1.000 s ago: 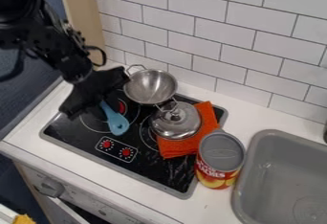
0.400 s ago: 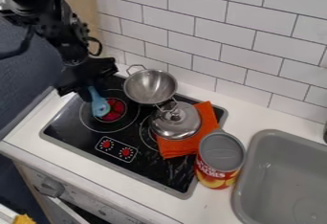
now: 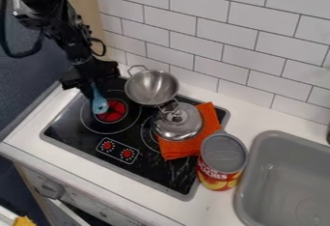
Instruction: Move blue brush to the upper left corner of stove
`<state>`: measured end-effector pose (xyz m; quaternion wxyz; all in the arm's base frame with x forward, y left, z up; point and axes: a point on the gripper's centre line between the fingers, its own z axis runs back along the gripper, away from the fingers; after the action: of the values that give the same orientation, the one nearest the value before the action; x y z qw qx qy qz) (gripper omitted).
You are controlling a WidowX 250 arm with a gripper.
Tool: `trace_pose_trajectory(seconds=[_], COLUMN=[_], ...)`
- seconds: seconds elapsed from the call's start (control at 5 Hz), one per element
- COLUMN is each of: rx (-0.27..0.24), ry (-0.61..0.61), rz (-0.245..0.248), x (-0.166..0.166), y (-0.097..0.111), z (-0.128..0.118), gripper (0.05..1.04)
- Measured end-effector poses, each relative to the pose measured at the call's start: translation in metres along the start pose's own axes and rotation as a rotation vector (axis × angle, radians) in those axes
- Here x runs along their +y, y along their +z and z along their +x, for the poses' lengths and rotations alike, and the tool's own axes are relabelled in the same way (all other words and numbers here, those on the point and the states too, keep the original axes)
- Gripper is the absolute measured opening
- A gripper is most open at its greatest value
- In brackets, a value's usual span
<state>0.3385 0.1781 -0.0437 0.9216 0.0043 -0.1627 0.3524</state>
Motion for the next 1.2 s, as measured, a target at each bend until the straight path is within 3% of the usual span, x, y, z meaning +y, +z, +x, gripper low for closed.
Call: trace_pose_trajectory(seconds=[0.2,0.4,0.8,1.0,1.2], rx=[0.0,-0.001,0.015,0.007,-0.014], ry=[-0.044,-0.081,-0.065,-0.081,-0.077], rz=[-0.014,0.002,0.033,0.014,0.006], x=[-0.01,-0.019,-0.02,-0.022,-0.024], y=[-0.007,-0.012,-0.015,-0.013,-0.003], z=[0.008,0.015,0.008,0.004,0.008], gripper=[0.265,0.313,0.915,1.006,1.001])
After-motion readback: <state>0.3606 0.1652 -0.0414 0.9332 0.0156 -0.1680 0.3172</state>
